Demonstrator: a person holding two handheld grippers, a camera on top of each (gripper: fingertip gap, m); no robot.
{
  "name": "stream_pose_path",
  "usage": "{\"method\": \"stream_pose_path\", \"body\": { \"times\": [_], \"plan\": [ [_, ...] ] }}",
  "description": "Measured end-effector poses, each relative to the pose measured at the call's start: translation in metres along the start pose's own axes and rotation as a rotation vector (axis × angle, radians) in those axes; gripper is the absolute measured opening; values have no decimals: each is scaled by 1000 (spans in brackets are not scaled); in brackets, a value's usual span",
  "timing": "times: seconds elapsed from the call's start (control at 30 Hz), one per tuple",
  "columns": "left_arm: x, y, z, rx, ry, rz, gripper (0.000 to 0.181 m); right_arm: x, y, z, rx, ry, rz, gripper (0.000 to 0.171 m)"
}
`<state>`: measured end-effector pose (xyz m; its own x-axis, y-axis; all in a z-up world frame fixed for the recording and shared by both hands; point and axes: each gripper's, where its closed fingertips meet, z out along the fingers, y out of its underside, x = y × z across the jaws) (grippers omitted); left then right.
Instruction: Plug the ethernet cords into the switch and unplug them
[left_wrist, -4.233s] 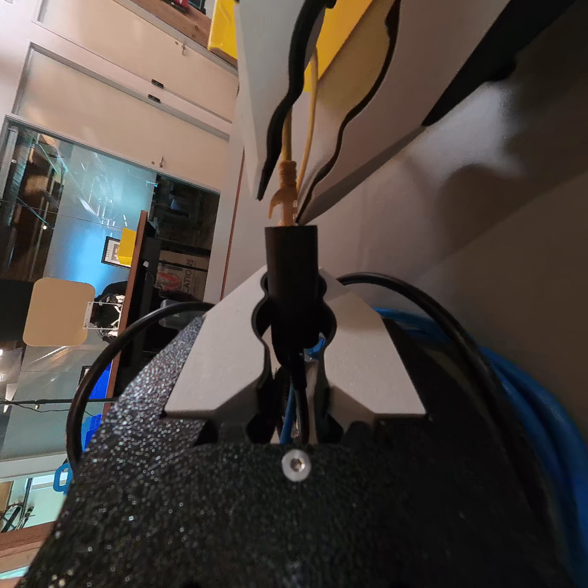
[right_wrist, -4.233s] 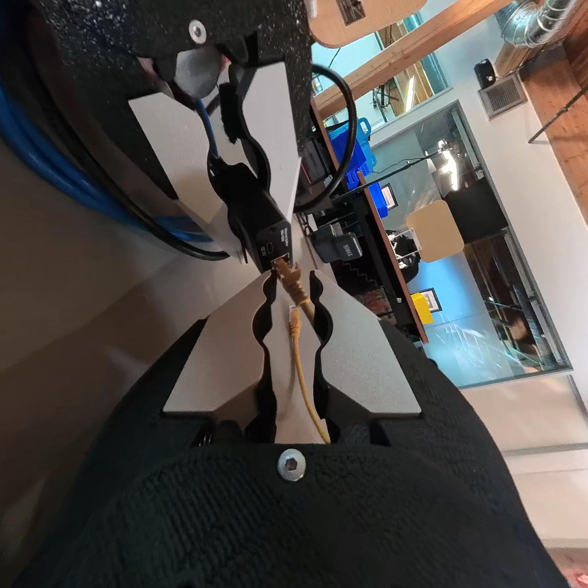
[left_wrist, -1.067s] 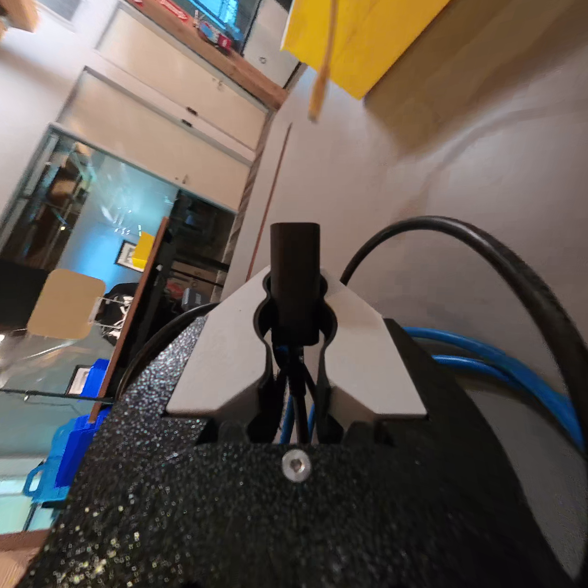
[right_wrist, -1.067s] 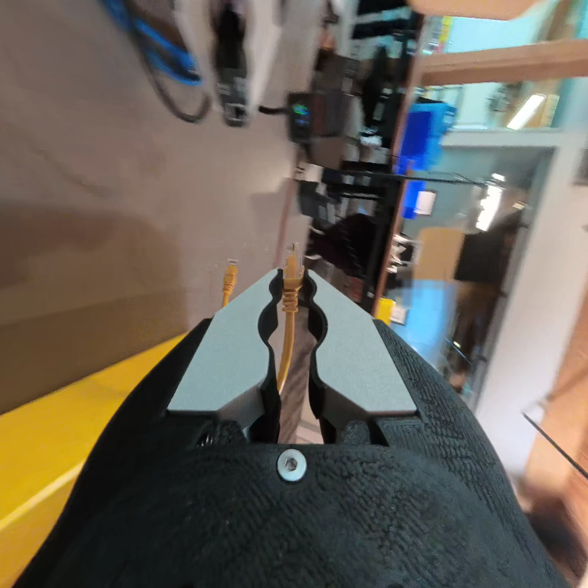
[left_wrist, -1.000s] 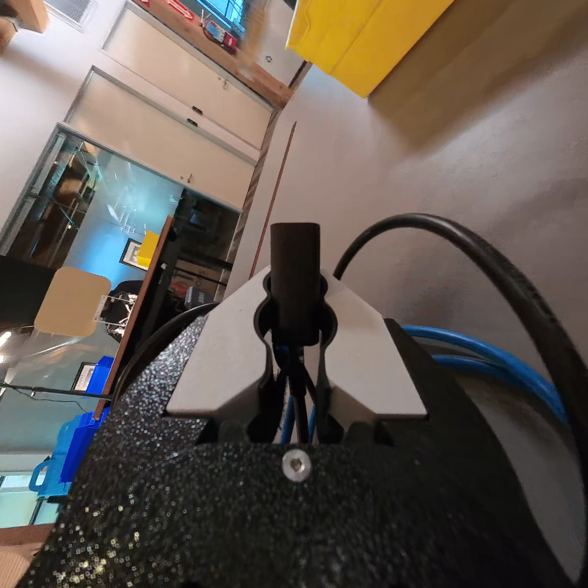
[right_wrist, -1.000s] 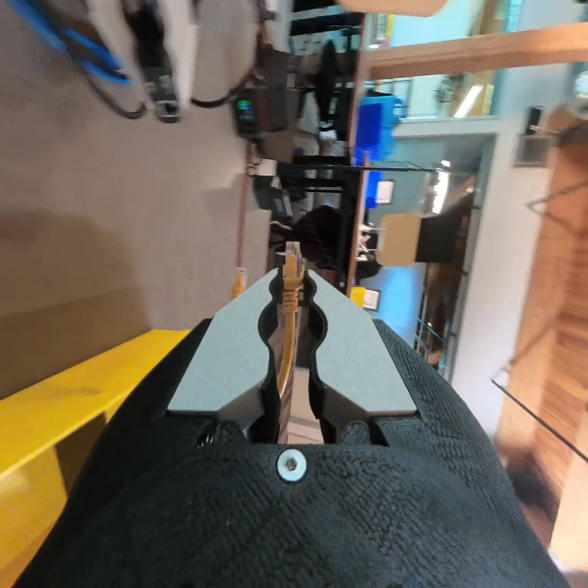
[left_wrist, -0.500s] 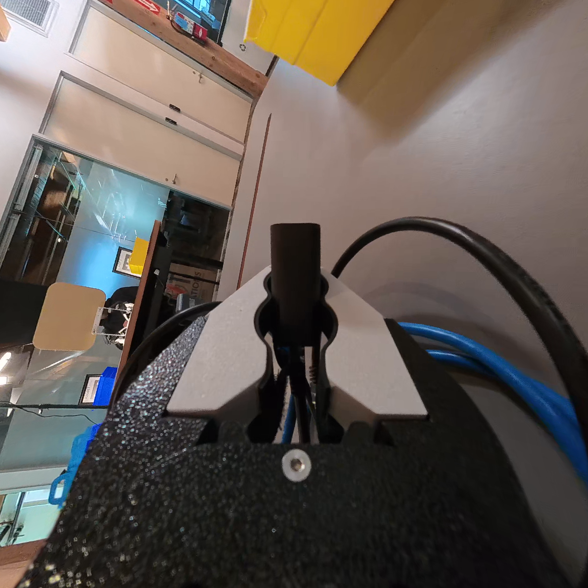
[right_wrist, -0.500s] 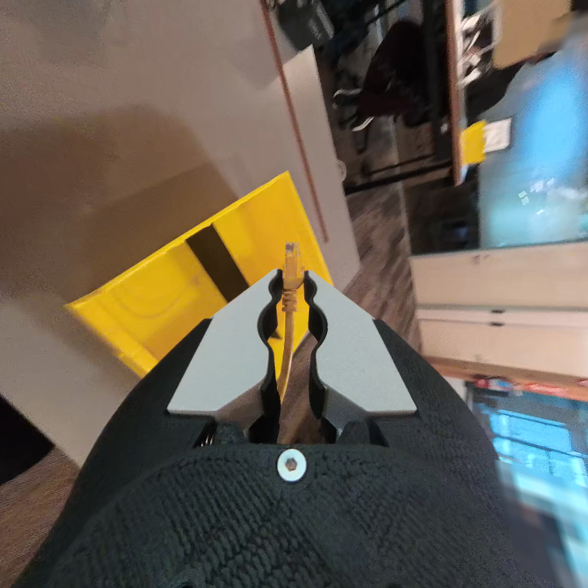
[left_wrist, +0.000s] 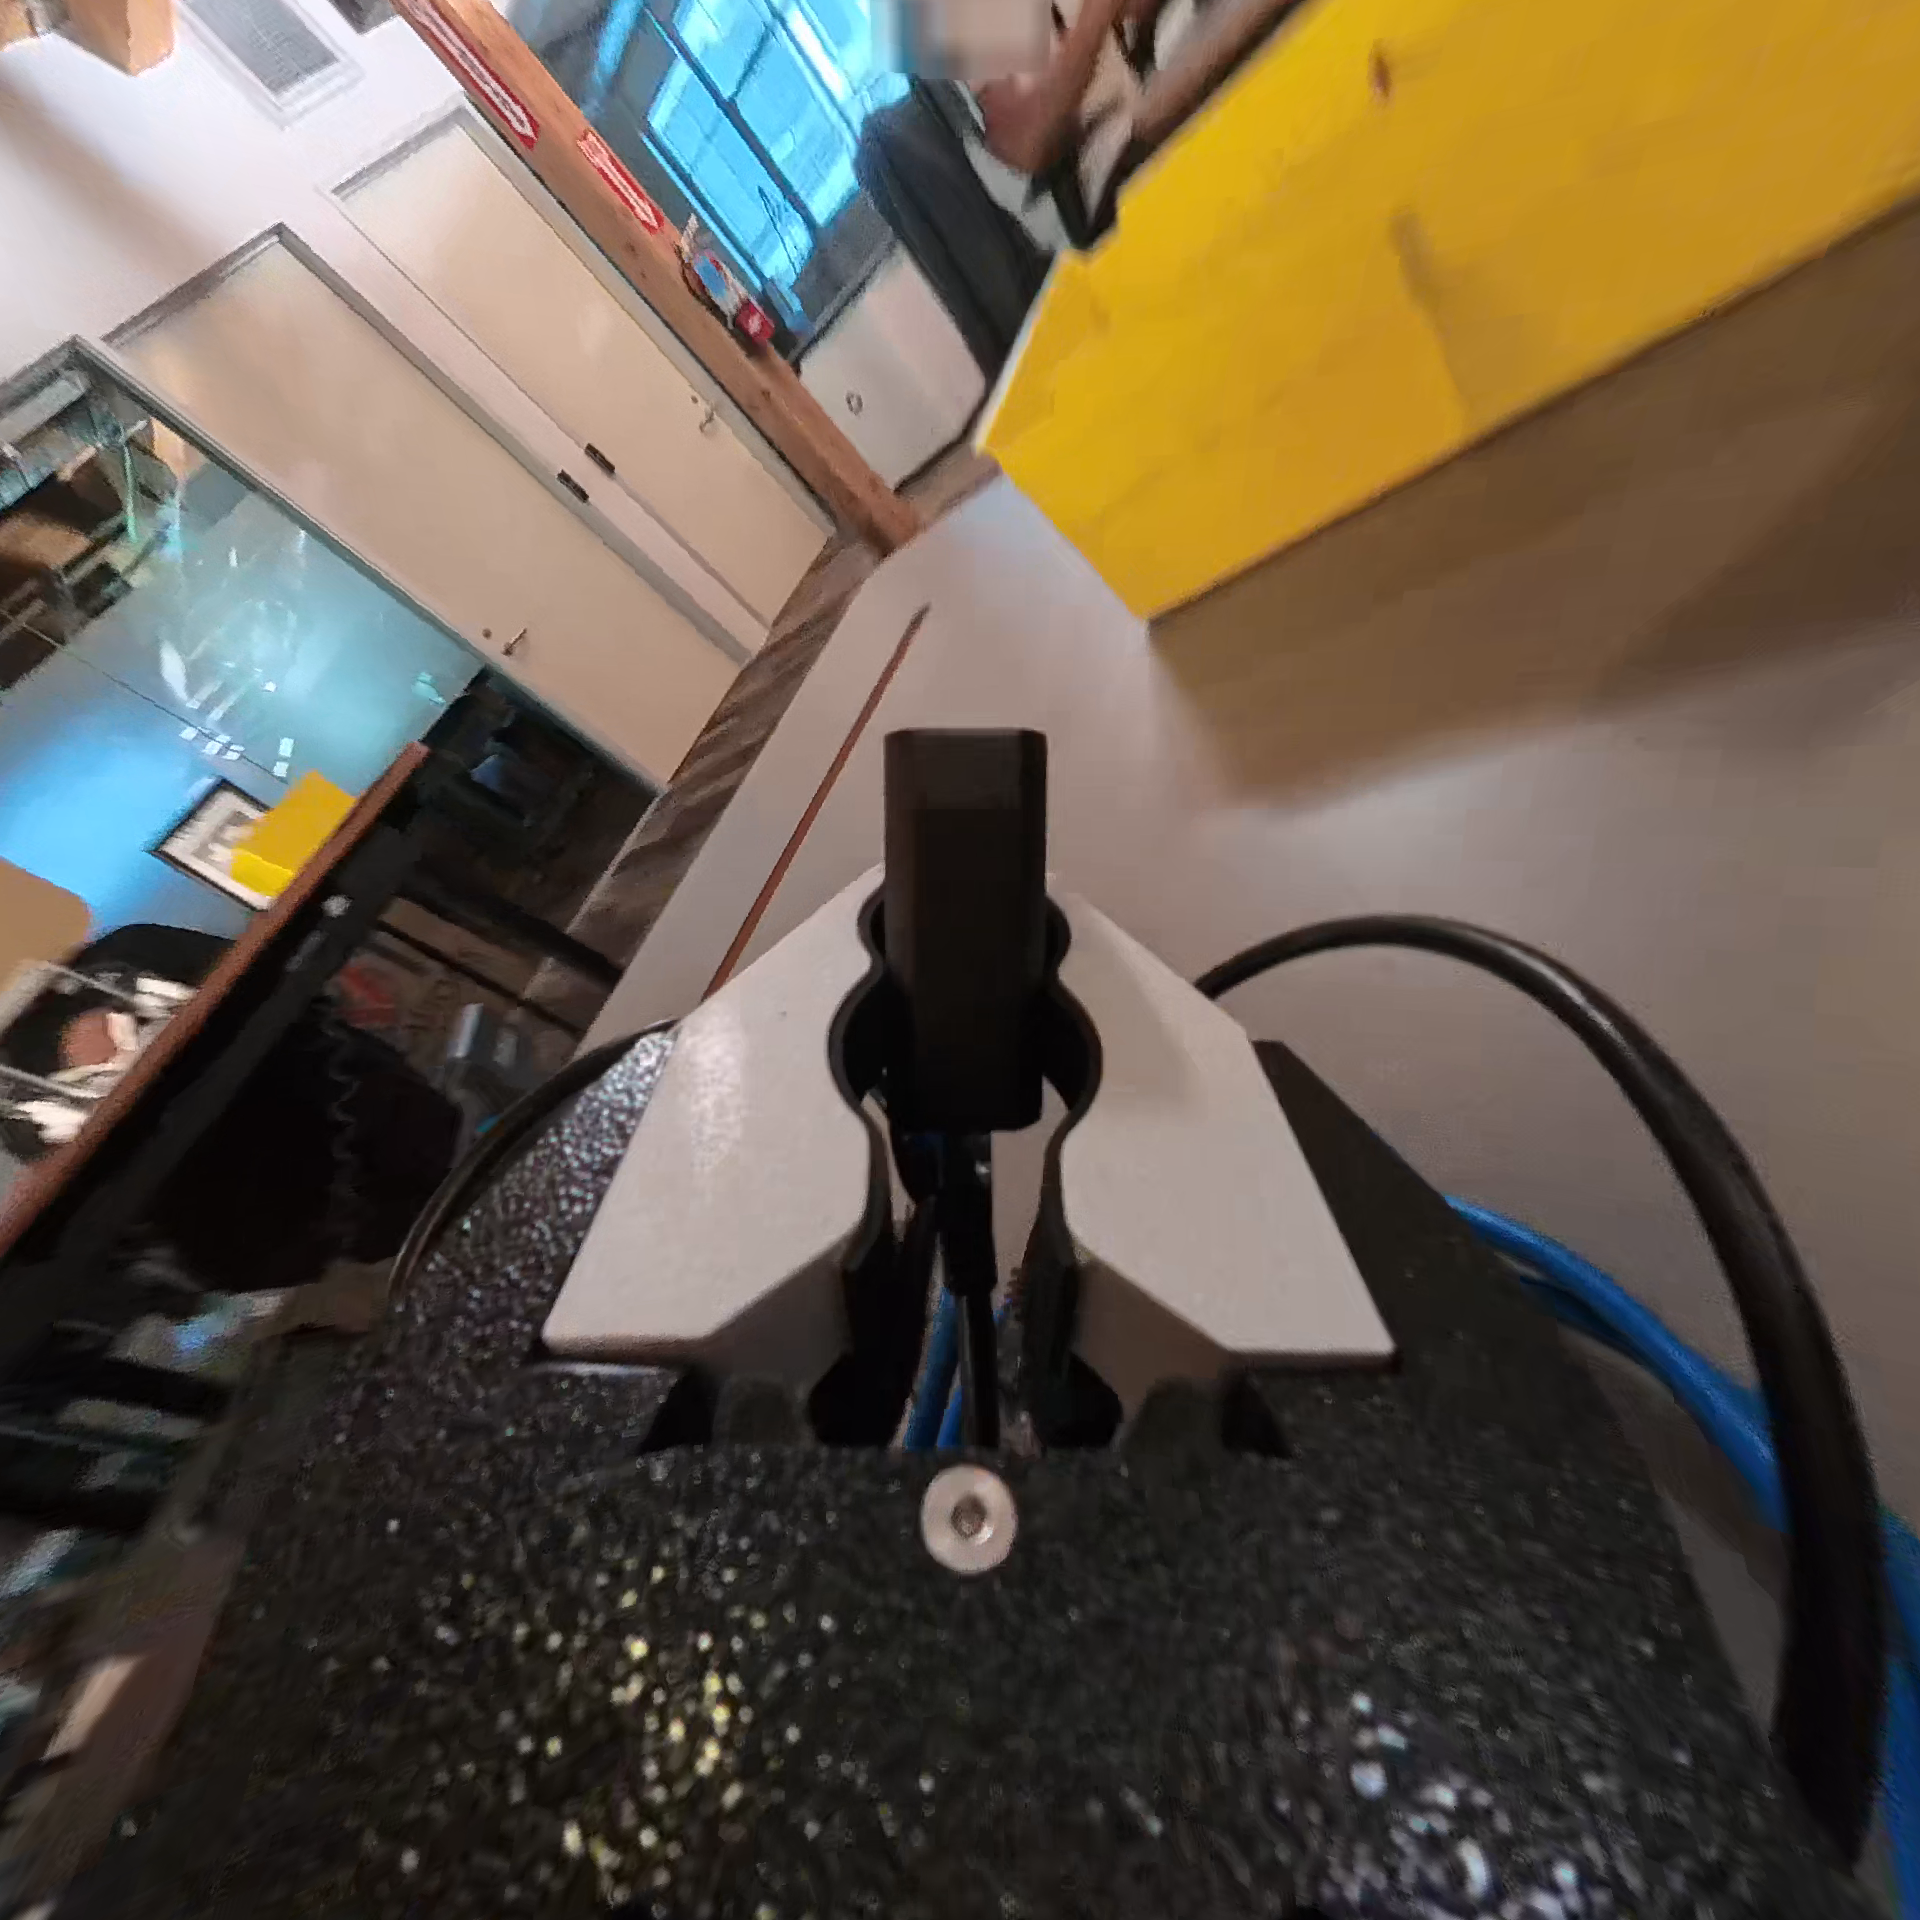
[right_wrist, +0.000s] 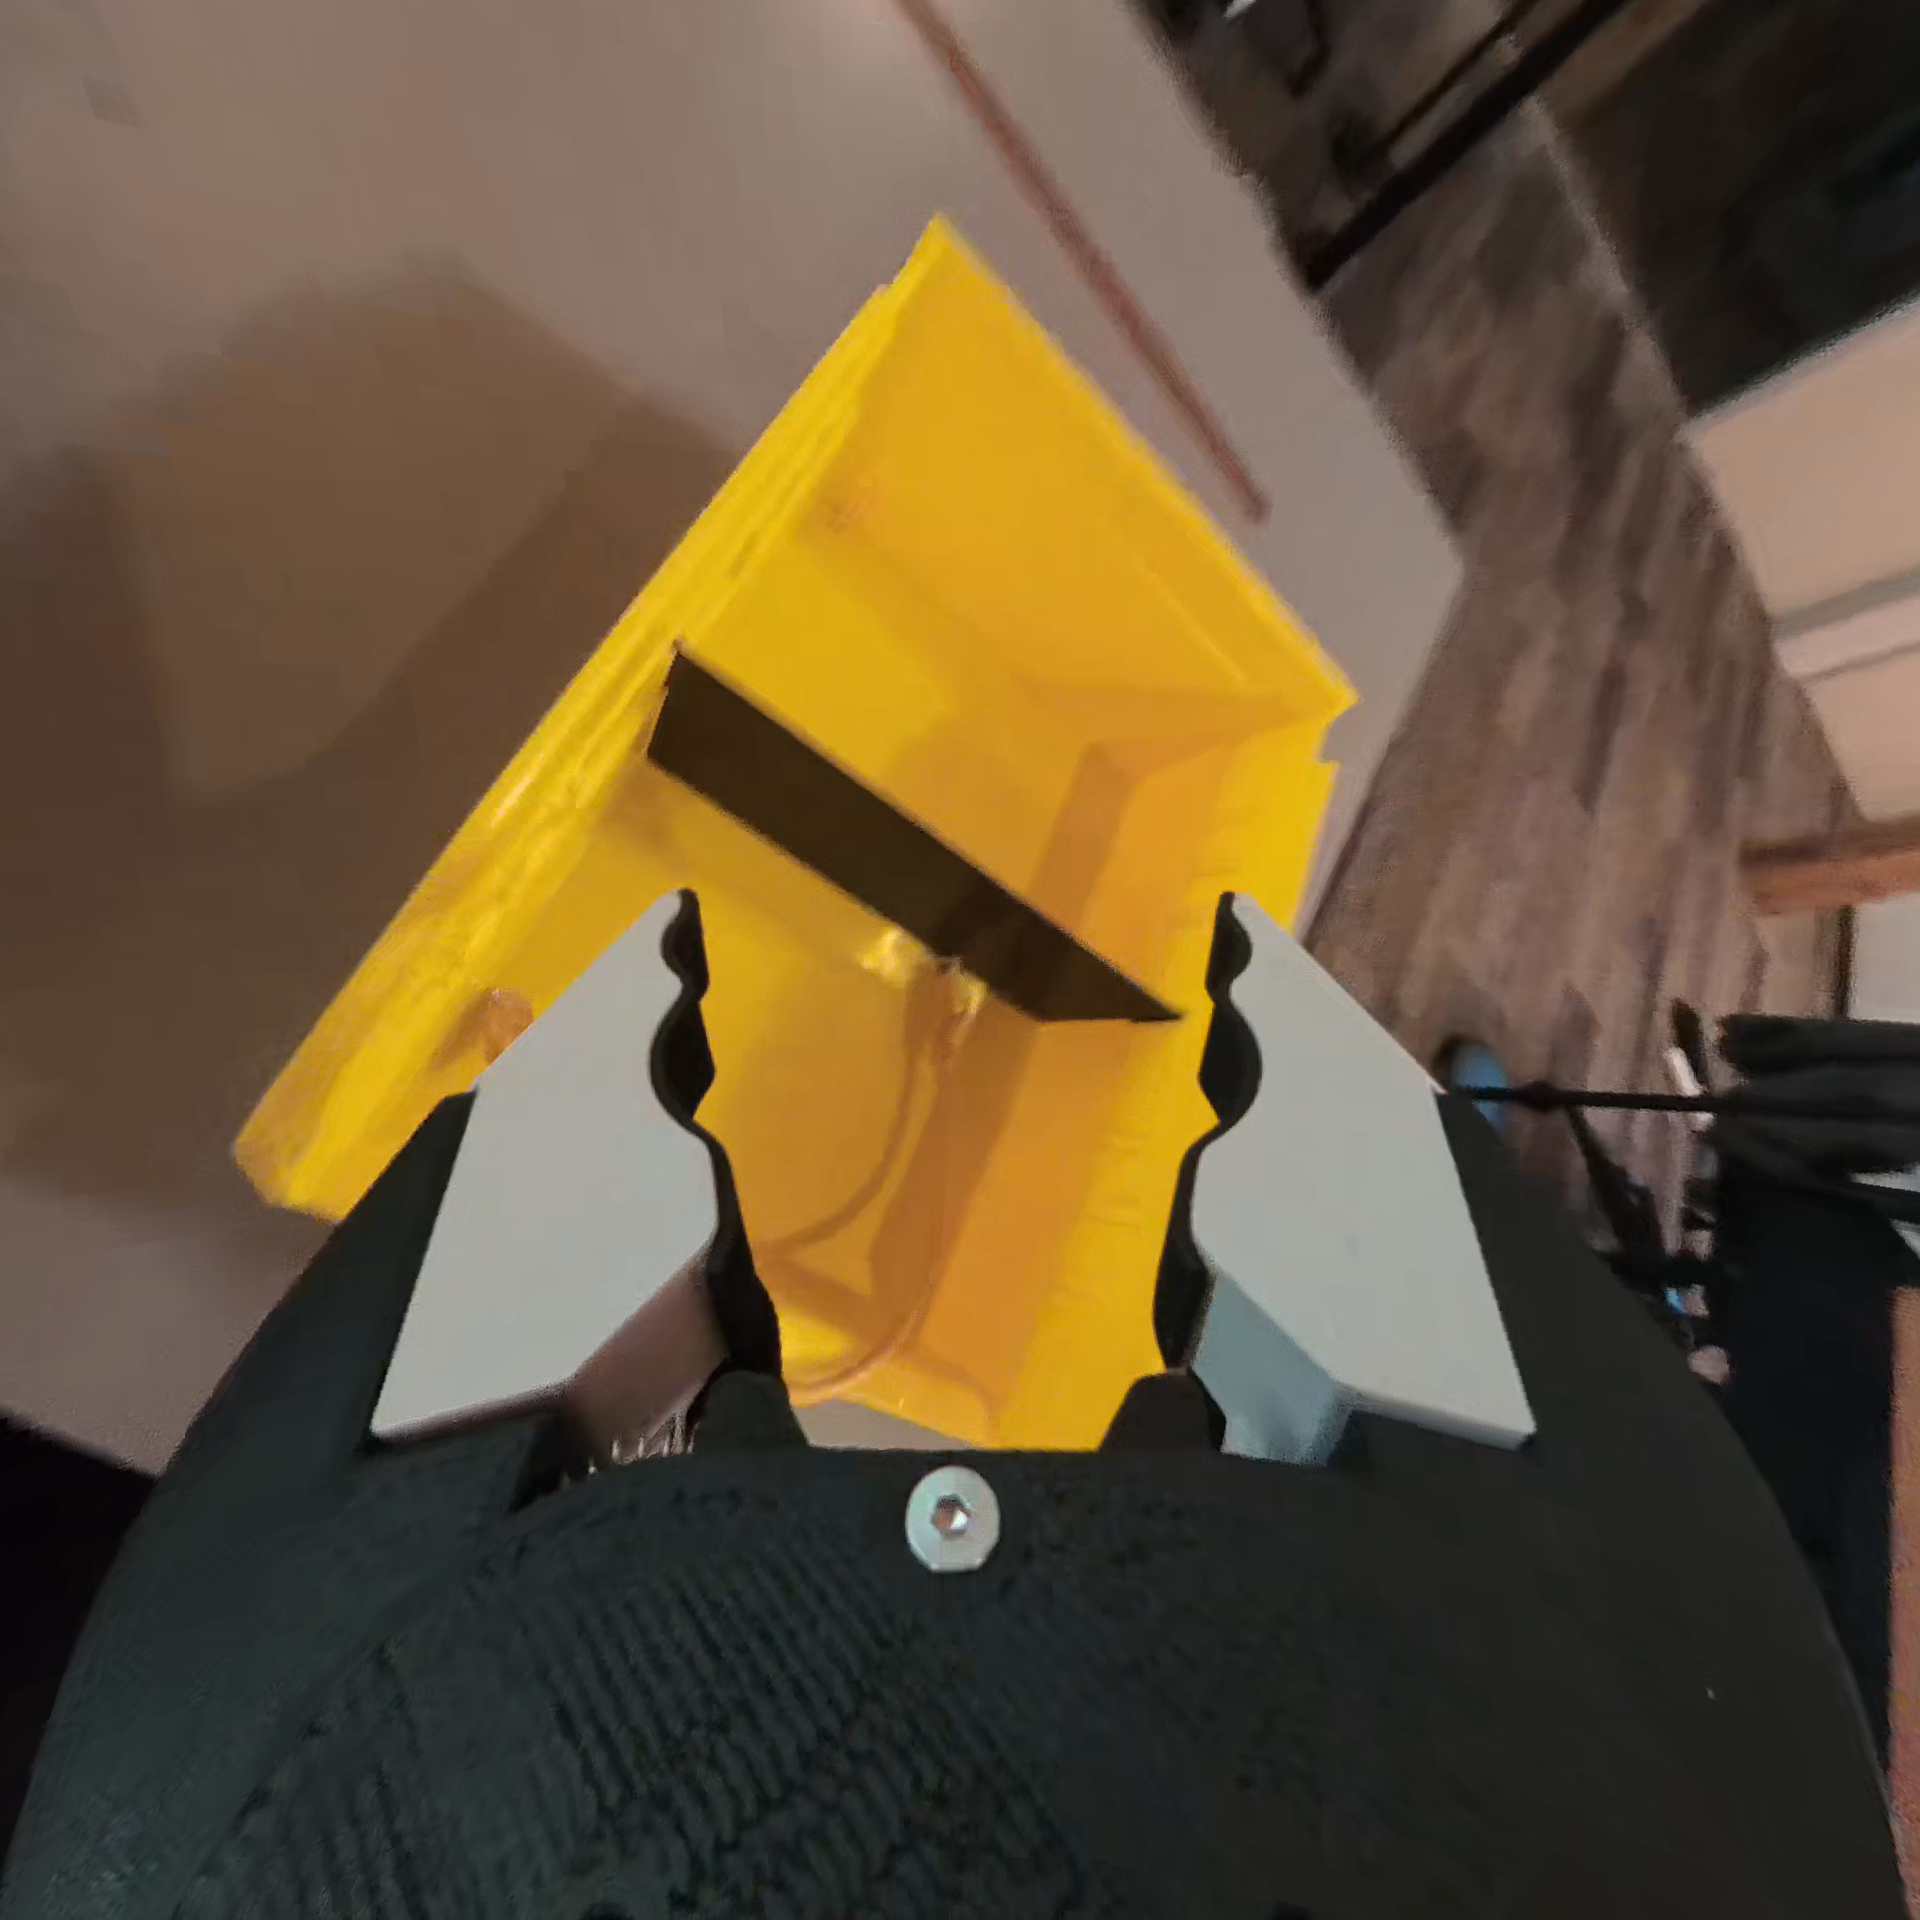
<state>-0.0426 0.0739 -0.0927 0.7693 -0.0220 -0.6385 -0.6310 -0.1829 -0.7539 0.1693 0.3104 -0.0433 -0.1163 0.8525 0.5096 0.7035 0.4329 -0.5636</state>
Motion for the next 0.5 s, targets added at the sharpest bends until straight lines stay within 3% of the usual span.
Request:
{"method": "stream_pose_path", "body": {
  "times": [0.1,0.2,0.33,0.5],
  "plan": [
    [-11,-20,-12,163,45,-204,21,16,-42,-26,142,133,45,93],
    [-14,-41,-25,337,144,-387,21,-18,-105,-38,358,114,7,79],
    [-19,-73,-49,614,326,-642,21,-114,-181,-26,661,-205,43,59],
    [-20,-90,-67,827,498,-842,20,-194,-227,11,776,-505,159,41]
  ]
}}
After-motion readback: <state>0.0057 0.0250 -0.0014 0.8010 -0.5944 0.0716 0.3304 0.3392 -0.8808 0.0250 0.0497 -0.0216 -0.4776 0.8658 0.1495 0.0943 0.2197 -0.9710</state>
